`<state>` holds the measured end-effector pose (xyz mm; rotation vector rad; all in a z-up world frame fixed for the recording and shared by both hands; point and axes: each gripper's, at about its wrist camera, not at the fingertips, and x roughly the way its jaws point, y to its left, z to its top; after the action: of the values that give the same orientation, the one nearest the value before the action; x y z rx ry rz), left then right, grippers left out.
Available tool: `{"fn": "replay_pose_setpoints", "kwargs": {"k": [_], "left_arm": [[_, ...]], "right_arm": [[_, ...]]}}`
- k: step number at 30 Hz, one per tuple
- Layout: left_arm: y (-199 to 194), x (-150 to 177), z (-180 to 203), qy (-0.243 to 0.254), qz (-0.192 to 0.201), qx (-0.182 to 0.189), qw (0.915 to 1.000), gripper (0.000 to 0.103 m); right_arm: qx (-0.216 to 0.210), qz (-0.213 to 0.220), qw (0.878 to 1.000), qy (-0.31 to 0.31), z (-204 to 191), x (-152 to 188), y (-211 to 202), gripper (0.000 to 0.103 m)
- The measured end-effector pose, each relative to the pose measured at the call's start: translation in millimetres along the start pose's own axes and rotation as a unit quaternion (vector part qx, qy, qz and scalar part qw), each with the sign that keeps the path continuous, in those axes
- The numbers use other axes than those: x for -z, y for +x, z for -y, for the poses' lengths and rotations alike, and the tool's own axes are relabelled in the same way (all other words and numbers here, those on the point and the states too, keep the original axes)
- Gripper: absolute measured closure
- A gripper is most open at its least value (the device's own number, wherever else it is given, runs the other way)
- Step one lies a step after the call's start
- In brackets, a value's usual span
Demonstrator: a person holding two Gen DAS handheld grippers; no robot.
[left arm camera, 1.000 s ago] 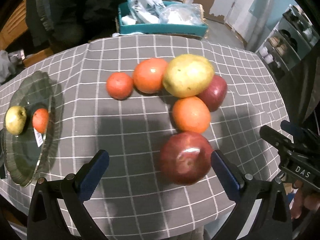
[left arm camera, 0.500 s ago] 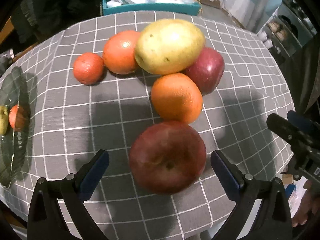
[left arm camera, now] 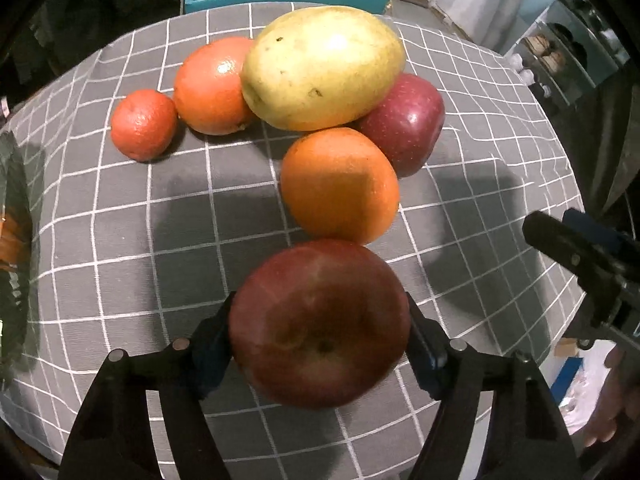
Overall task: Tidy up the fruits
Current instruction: 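Lift the red apple with the left tool while the right tool grips the large green mango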
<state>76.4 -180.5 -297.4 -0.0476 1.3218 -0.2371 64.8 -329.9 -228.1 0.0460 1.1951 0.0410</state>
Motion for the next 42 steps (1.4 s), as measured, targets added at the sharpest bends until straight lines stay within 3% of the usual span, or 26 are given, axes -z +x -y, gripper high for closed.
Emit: {"fn": "replay_pose_setpoints", "kwargs": {"k": [8, 13, 24, 42], "left_arm": [[-18, 0, -19, 0.005, 0.022, -0.014, 0.9997, 0.027], [-33, -5, -39, -0.007, 0.039, -0.025, 0.9989, 0.027], [-65, -17, -87, -0.035, 0.079, -0.054, 0.9948, 0.027], [-78, -35, -129, -0.066, 0.096, -0.069, 0.9908, 0.027]], "right_arm": [[-0.017, 0.008, 1.000, -0.010, -15, -8, -1, 0.021], [-0.053, 0.020, 0.998, -0.014, -28, -19, -5, 0.021], [-0.097, 0.030, 0.992, -0.070, -71, -47, -6, 0.021], [-0.076, -0.011, 0.986, -0.146, -126, -72, 29, 0.020]]}}
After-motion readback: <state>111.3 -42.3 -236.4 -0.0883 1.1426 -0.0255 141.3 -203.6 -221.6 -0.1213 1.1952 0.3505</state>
